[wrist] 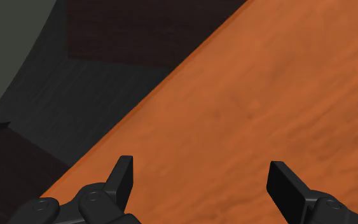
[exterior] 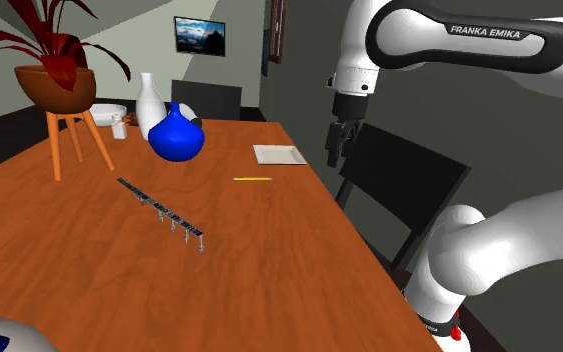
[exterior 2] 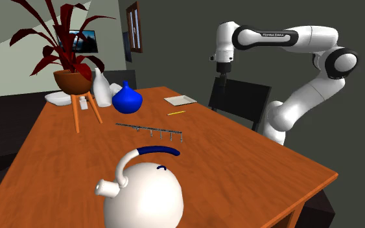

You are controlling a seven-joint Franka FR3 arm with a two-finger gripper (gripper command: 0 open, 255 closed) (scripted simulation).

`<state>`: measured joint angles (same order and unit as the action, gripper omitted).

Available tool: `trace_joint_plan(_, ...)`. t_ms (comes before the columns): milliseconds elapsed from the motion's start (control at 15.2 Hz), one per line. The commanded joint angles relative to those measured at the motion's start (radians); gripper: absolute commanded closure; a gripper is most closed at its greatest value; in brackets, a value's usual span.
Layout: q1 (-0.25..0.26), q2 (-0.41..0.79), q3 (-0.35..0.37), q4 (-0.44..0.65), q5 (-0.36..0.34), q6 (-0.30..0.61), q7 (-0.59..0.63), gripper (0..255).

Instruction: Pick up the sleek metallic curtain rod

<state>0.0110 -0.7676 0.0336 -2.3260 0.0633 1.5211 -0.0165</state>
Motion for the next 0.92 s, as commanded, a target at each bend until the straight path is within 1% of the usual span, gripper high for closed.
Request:
trace_joint_plan(0,0.0,0.0,0.0,0.0,0.0,0.0,0.0,0)
trace_joint_plan(462,0.026,0.205,0.121,0.106,0.052,0.105,0.134,0)
trace_joint_plan(858,0.039,0.406,0.216,0.246,0.053,0.17,0.252,0)
